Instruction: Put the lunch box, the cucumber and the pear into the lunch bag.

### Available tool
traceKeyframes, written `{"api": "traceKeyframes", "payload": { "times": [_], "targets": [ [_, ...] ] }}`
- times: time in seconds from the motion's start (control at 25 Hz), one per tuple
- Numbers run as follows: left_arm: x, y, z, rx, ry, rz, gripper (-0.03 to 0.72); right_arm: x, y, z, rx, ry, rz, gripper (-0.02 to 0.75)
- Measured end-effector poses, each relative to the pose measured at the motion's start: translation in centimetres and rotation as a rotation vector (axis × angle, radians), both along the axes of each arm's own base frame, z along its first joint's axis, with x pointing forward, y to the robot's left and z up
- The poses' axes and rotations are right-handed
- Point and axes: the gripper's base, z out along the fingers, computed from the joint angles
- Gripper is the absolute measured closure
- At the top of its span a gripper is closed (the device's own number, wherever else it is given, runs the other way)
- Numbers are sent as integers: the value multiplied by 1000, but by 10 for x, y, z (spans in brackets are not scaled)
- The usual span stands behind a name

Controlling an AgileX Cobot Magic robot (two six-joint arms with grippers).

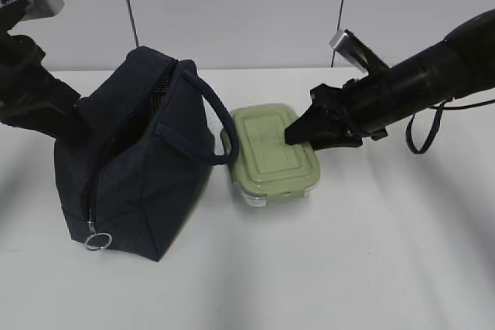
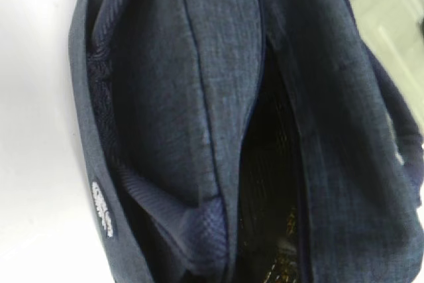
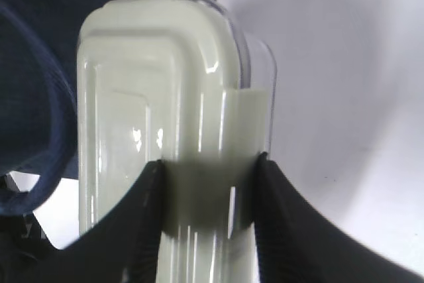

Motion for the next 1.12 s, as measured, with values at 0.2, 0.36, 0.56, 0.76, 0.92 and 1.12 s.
{"api": "traceKeyframes", "payload": {
  "times": [0.2, 0.36, 0.56, 0.76, 0.92, 1.12],
  "targets": [
    [0, 0, 0, 2, 0, -1, 687, -5, -2, 39, 0, -103, -22, 469],
    [0, 0, 0, 2, 0, -1, 687, -6, -2, 79, 18, -203, -36, 470],
    [0, 0, 0, 2, 0, -1, 687, -5, 0, 129, 69, -298, -31, 471],
    [0, 0, 0, 2, 0, -1, 687, -4, 2, 142, 94, -299, -27, 471],
    [0, 0, 0, 2, 0, -1, 687, -6, 2, 143, 107, -290, -21, 471],
    [0, 0, 0, 2, 0, -1, 687, -7, 3, 155, 116, -320, -9, 471]
  ]
}}
